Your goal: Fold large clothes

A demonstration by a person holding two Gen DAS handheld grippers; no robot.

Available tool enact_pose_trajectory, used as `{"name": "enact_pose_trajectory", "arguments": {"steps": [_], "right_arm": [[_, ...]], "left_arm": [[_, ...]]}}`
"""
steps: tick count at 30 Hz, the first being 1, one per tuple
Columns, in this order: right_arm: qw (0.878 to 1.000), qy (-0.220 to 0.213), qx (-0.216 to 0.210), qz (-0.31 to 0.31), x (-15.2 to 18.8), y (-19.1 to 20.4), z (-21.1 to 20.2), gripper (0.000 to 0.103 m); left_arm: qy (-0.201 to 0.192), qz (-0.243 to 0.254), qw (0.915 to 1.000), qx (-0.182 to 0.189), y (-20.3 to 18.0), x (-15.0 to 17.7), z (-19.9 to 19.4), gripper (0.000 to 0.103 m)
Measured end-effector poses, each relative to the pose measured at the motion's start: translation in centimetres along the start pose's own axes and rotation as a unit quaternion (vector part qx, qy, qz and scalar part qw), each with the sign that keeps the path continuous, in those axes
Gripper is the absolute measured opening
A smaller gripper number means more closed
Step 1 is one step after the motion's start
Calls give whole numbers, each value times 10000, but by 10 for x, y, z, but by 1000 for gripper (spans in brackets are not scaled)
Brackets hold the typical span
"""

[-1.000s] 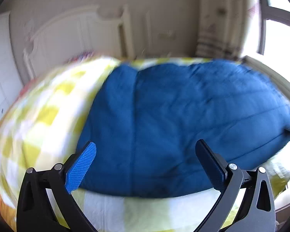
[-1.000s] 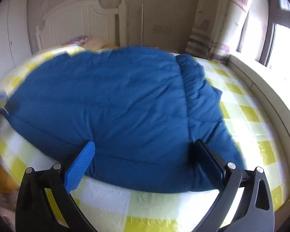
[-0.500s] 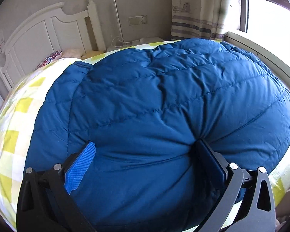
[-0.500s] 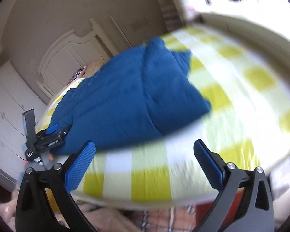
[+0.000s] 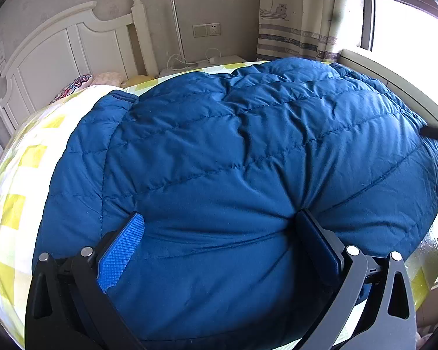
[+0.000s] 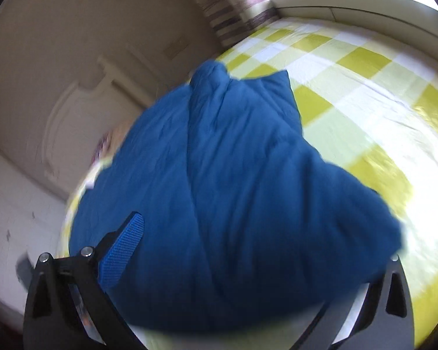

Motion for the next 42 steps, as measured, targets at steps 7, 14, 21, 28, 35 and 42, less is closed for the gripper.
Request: {"name": "enact_pose_trajectory", "arguments": {"steps": [7,14,21,28,35,42], "right_arm": [[9800,-198,-1552,1229,0,-29,-6,37],[9758,-472,-1887,998,16,-33,-49,29],[9683,-1033,-2019,1047,1,-43,-101,27],[9741,-1080,-1814,808,4,-49,-124,27],[9791,-1251,-1595,-186,-11,17,-136,27],[9472,-1408,-1147,-2642,25,188,-126,27]], "left_arm": [[-18,-32,10000,-15,-1,2,-2,99],[-54,-31,9992,392,-10,3,-28,98],[-231,324,9991,125,-18,-61,-43,99],[216,378,9991,-10,-73,-105,16,99],[446,410,9974,391,-72,-85,44,98],[-1046,-1602,9792,670,87,-76,-65,98]]}}
Point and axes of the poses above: each gripper's, at about its wrist camera, not at the fingertips, and z roughly the way its jaws point, y to its left, x to its underside, the point moved 6 cm from there along z, roughly the way its jaws point, and after that the axes turned 3 degrees about z, right-handed, at the moved point
